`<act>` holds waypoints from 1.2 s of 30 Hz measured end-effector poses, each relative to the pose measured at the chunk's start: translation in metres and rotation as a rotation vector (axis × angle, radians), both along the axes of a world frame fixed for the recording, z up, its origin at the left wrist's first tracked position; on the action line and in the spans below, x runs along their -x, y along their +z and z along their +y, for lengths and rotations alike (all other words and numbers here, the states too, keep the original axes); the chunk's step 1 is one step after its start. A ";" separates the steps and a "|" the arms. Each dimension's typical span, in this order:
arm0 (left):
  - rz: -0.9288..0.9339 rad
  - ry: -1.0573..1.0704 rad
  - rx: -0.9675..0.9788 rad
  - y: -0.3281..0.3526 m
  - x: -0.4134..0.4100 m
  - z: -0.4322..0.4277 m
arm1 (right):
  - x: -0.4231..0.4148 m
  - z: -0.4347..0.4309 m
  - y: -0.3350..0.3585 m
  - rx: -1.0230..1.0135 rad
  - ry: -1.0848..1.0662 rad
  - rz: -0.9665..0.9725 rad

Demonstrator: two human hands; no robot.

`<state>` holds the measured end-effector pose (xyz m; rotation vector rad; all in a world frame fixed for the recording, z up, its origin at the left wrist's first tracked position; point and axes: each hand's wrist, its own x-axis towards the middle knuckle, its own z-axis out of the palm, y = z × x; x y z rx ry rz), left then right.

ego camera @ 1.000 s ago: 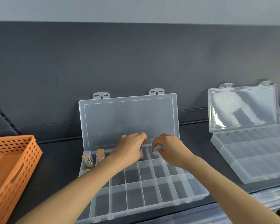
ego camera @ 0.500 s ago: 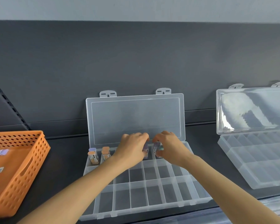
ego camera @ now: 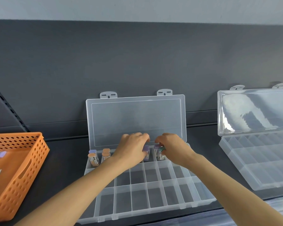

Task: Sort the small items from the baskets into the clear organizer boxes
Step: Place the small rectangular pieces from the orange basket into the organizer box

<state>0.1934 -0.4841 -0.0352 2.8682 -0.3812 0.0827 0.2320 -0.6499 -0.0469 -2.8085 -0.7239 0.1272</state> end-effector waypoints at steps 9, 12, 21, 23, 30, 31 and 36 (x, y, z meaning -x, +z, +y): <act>-0.009 0.008 0.011 0.002 0.003 0.002 | 0.005 0.002 -0.007 0.033 0.042 -0.092; -0.006 0.011 0.003 0.003 0.005 0.001 | 0.005 0.002 -0.003 0.062 0.051 -0.120; -0.007 0.037 0.016 0.005 0.011 0.001 | 0.004 -0.001 -0.004 -0.028 0.031 0.013; 0.000 0.043 0.012 0.007 0.013 0.003 | 0.005 -0.002 0.001 -0.023 0.047 0.026; 0.036 0.121 0.096 0.019 0.026 0.022 | 0.011 0.008 0.033 -0.196 0.120 0.019; 0.031 0.138 0.098 0.021 0.029 0.027 | 0.012 0.013 0.035 -0.212 0.138 0.022; -0.033 0.210 0.080 0.033 0.051 0.052 | 0.020 0.043 0.040 -0.230 0.261 -0.001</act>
